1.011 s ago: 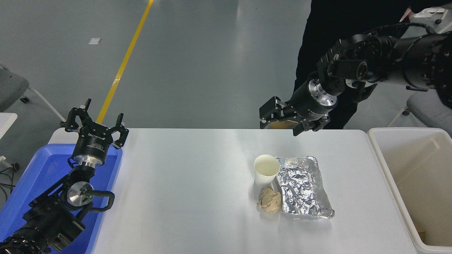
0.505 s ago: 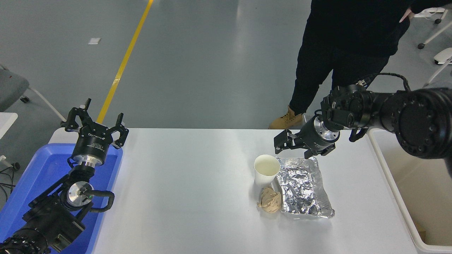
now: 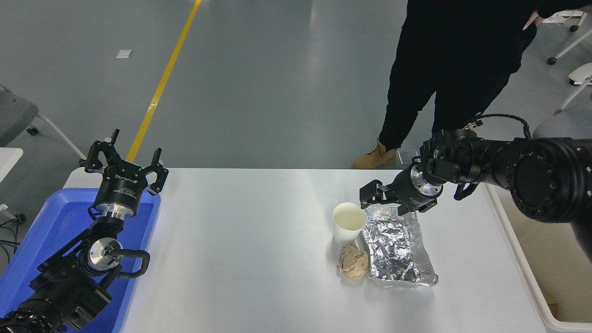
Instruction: Pick up paper cup place in dustbin
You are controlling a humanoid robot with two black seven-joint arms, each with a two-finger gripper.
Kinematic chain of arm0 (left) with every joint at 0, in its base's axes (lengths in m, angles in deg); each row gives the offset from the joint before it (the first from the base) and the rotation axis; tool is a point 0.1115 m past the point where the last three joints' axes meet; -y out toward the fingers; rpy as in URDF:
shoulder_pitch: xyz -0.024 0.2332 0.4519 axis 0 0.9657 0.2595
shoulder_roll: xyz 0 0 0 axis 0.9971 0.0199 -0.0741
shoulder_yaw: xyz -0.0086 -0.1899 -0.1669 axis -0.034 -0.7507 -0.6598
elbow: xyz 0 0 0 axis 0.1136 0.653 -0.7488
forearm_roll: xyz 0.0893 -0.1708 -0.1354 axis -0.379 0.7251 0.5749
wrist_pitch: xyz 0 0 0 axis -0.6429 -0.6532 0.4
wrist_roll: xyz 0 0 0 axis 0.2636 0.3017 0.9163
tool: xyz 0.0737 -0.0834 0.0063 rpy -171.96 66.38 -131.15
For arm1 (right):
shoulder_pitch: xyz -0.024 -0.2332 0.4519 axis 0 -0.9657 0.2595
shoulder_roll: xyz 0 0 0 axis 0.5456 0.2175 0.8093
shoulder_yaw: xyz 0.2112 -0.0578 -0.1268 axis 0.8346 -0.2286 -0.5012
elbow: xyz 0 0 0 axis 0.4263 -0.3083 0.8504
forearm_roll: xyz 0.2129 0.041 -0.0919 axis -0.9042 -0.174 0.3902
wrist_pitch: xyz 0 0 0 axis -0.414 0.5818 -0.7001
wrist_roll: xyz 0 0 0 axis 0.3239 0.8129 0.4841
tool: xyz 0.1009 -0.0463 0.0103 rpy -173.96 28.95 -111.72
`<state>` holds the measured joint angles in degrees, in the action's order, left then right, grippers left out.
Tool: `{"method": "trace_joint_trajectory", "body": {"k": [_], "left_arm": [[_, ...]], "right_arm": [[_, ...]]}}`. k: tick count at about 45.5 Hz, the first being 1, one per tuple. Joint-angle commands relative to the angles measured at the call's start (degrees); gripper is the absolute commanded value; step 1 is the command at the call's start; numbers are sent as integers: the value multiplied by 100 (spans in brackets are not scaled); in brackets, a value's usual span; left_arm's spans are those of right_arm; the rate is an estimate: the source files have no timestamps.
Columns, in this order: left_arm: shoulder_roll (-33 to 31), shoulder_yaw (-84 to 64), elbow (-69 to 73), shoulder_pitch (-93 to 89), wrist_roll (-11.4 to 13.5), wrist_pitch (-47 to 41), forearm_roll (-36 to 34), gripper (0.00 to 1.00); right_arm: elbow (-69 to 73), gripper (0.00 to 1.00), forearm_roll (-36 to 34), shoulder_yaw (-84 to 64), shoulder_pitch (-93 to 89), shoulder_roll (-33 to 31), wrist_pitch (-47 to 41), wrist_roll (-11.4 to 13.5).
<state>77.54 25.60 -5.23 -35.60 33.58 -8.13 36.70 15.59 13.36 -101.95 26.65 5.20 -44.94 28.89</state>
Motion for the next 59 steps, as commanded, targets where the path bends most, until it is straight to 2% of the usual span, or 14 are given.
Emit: {"method": "trace_joint_trajectory", "body": {"k": [1,28,38,40,43,48,52,55,59], "left_arm": [[0,5,0,0,0,0,-1,98],[0,5,0,0,0,0,-1,98],[0,5,0,0,0,0,-1,98],[0,5,0,0,0,0,-1,98],[0,-3,-8,0,0,0,-1,98],[0,5,0,0,0,0,-1,98],[0,5,0,0,0,0,-1,98],[0,5,0,0,0,0,-1,98],[0,5,0,0,0,0,-1,98]], "right_arm": [[-39,100,30,378,-141,0,120,-5],[-311,100,285,659,-730,0,428,-5],[-364,97,452,756,-914,0,612,-13],[-364,91,522,773,-932,0,656,-22],[-364,77,645,774,-950,0,727,-22],[-364,46,961,765,-958,0,788,-22],[-373,34,1146,773,-958,0,806,-57],[-373,19,1147,774,-941,0,806,-66],[-382,7,1147,782,-906,0,806,-75]]}}
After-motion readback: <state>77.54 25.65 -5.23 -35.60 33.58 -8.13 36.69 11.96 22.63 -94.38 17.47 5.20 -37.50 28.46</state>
